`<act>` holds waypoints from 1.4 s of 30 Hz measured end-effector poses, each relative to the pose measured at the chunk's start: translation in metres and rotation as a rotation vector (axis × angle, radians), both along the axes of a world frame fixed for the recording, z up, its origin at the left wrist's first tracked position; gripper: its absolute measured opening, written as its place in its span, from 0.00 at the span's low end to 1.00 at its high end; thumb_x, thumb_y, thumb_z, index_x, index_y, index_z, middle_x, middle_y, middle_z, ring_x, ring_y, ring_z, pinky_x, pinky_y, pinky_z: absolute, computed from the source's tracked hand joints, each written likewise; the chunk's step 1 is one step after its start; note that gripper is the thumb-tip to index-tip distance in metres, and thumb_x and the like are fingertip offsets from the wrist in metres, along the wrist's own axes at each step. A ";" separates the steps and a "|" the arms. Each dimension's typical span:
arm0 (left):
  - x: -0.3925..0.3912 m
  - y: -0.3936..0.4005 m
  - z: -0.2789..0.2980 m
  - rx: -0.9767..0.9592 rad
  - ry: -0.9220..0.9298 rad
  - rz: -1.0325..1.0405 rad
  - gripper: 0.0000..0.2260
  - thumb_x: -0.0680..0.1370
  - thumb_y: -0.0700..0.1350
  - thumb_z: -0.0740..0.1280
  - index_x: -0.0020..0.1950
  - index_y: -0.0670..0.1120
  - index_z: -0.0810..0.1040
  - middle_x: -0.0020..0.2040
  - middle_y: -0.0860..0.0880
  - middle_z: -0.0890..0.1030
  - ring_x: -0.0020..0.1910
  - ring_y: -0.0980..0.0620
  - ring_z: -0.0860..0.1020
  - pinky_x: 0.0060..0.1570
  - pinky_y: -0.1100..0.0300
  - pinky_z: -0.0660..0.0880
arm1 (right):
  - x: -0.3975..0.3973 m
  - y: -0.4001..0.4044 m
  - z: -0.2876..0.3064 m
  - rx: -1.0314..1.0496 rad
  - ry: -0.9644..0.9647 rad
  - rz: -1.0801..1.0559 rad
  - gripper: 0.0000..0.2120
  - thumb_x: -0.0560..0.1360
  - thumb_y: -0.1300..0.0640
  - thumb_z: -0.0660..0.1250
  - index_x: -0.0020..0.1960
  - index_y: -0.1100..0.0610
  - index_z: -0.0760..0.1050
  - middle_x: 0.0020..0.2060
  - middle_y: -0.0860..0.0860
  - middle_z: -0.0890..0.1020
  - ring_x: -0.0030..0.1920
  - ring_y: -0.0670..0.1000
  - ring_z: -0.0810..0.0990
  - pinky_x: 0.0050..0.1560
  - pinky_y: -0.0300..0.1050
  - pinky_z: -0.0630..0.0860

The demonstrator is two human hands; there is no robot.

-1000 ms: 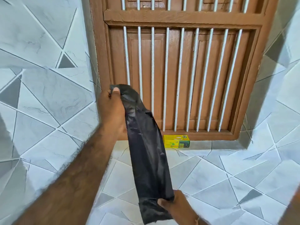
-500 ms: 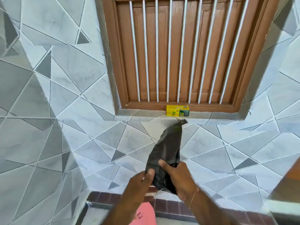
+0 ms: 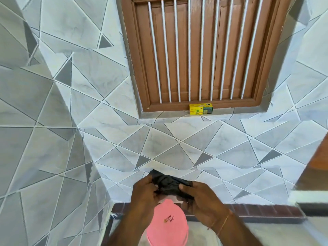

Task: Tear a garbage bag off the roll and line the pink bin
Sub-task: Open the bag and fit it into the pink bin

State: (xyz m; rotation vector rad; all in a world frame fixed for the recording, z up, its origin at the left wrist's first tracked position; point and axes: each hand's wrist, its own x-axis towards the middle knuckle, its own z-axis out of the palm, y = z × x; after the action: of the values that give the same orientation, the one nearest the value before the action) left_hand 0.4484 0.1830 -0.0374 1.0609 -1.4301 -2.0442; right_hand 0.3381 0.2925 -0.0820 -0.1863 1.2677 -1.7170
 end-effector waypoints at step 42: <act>0.031 0.025 0.015 0.205 0.310 0.156 0.02 0.77 0.35 0.66 0.48 0.39 0.75 0.41 0.40 0.79 0.40 0.44 0.78 0.43 0.54 0.77 | 0.032 0.080 0.012 0.336 0.534 -0.325 0.19 0.75 0.50 0.68 0.28 0.56 0.72 0.23 0.53 0.74 0.23 0.49 0.68 0.25 0.41 0.64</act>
State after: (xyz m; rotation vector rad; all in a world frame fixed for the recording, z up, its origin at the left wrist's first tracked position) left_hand 0.4796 0.2083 -0.0223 0.8542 -0.9725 -2.1604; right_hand 0.3697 0.3726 -0.0700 -0.2606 2.0537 -1.7489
